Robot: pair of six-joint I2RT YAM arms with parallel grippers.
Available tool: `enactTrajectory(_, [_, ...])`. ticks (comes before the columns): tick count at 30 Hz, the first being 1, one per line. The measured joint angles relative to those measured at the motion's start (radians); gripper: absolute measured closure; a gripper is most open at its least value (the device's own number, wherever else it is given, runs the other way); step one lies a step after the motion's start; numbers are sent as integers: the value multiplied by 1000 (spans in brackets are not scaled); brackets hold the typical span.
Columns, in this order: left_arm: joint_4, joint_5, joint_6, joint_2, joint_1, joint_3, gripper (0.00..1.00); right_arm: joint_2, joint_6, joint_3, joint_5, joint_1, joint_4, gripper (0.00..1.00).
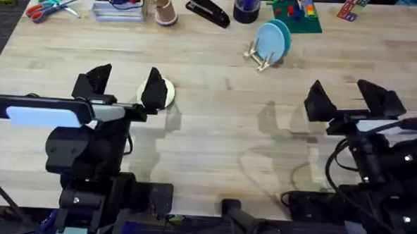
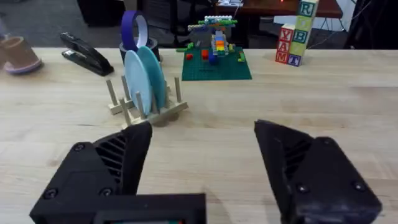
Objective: Pick up the plates from the table one by one and place each into a slot on the dish rack.
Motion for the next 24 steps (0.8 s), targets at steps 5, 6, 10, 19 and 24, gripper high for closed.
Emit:
enactTrajectory(5, [0,0,0,0,0,0,7,0,-7,0,0,0,-2,8])
enactTrajectory(6, [0,0,0,0,0,0,7,0,-8,0,1,0,-2,8])
enactTrajectory(10, [0,0,0,0,0,0,6,0,-12,1,5,0,-2,8])
enactTrajectory(19, [-91,0,0,0,0,29,7,0,-15,36,7,0,-73,8])
enactTrajectory(24, [-255,0,0,0,0,155,7,2,-15,146,14,0,-257,8])
